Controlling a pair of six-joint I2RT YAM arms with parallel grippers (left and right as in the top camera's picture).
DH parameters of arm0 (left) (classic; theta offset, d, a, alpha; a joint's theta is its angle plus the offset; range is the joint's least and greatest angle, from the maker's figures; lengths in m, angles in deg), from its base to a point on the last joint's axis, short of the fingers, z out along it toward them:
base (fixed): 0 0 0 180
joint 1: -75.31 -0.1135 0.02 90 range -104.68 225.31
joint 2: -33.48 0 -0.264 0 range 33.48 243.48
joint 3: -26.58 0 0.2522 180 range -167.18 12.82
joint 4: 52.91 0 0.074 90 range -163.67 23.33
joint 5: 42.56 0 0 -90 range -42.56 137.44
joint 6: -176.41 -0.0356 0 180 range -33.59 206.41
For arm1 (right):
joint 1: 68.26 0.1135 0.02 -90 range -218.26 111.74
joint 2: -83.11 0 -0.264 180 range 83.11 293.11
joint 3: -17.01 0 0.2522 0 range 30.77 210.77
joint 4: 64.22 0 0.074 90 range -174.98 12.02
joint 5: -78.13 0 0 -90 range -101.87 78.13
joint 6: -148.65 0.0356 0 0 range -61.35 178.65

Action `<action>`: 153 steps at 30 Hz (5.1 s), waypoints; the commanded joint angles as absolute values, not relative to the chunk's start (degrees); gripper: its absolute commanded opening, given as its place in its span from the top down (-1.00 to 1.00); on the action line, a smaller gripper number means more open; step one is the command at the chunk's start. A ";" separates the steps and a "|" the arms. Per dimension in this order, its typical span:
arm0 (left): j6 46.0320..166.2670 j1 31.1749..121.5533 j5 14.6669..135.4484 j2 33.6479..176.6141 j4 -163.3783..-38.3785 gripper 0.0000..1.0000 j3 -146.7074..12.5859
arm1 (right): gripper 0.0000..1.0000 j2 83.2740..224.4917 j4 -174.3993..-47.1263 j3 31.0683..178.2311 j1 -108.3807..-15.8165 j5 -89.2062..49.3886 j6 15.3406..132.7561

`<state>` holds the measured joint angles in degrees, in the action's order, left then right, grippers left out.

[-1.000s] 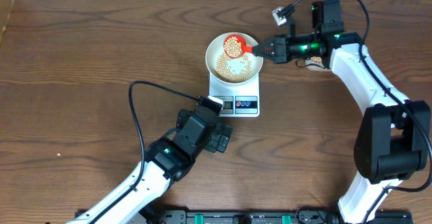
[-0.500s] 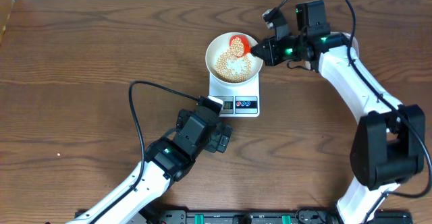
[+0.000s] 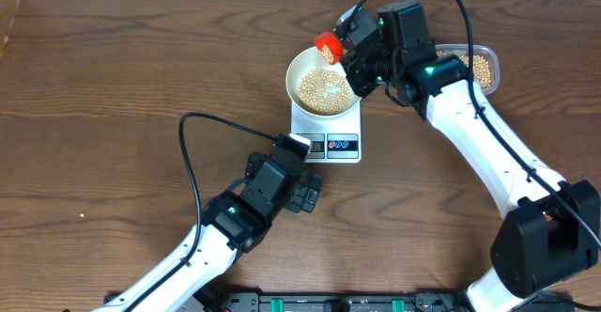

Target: Scoop item into bowl and weigh 50g on scale

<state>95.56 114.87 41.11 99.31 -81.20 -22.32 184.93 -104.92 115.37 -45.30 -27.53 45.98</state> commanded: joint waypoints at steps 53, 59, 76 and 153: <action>95.28 115.00 40.96 98.96 -81.13 -0.96 -21.90 | 0.98 179.86 -104.33 115.90 -45.61 -29.62 48.91; 95.25 115.00 40.96 98.96 -81.13 -0.96 -21.90 | 0.98 182.53 -105.13 115.83 -44.91 -29.65 48.24; 95.25 115.00 40.96 98.96 -81.13 -0.96 -21.90 | 0.98 189.78 -106.66 115.83 -44.25 -29.30 44.83; 95.25 115.00 40.96 98.96 -81.15 -0.96 -21.90 | 0.98 193.59 -107.36 119.85 -46.26 -42.41 52.56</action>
